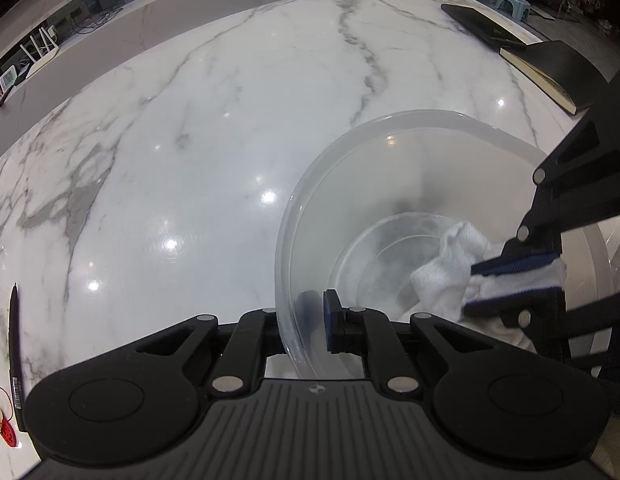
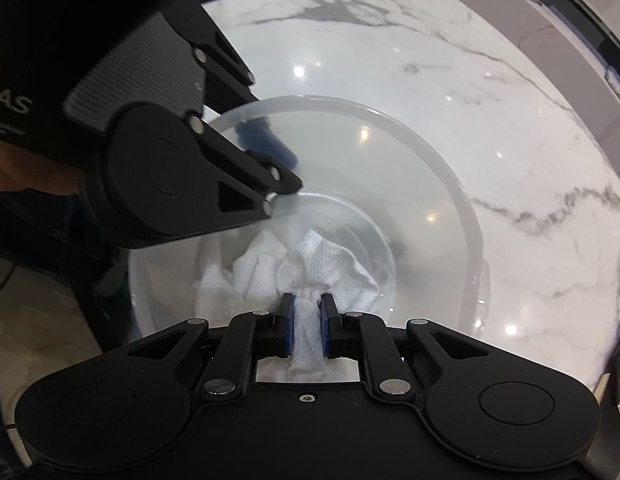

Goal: Clean bowl
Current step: 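Lower the cloth in the right gripper and wipe the bowl bottom, then rub the cloth along the bowl's inner wall with the right gripper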

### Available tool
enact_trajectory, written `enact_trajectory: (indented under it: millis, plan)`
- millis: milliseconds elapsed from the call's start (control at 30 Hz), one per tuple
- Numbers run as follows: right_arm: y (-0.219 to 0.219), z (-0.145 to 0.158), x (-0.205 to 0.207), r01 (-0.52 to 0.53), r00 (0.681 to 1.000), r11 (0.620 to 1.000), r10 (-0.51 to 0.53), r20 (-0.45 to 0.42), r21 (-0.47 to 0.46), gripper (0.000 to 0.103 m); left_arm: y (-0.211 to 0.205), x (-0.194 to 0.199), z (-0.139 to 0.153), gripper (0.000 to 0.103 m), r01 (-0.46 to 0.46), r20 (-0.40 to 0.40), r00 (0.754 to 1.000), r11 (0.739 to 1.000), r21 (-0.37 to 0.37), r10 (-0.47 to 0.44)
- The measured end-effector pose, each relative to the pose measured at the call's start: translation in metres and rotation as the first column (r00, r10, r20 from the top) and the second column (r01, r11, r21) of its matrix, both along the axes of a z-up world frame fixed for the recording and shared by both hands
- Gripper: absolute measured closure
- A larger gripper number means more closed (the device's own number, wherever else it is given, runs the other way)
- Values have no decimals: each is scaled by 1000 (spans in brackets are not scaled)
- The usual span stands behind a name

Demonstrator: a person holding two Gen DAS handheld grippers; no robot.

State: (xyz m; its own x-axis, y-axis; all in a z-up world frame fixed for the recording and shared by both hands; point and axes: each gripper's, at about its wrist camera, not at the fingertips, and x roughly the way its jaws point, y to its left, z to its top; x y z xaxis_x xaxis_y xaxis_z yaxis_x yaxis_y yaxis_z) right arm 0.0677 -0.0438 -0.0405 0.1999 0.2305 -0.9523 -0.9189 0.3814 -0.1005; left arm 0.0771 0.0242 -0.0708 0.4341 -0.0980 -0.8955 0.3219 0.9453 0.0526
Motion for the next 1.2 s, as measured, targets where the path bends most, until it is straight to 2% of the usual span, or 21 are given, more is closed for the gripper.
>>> enact_trajectory:
  millis: [567,700,800,967,1200]
  plan:
    - [-4,10,5,94,991,995,-97,92,30,92,1,0,0,94,11,0,1000,1000,4,-11]
    - [-6,12,8,95,989,994,-100,105,46,92,1,0,0,94,10,0,1000,1000,2,-10]
    - [-10,-4,10,90,989,994,-97,114,63,92,1,0,0,94,10,0,1000,1000,2,-10]
    - [-6,-4,12,64,988,993,-77,130,103,92,1,1,0,94,8,-3,1000,1000,-4,-8]
    - [-5,-3,16,52,994,988,-66,92,148,92,0,1,0,94,10,-2,1000,1000,-2,-10]
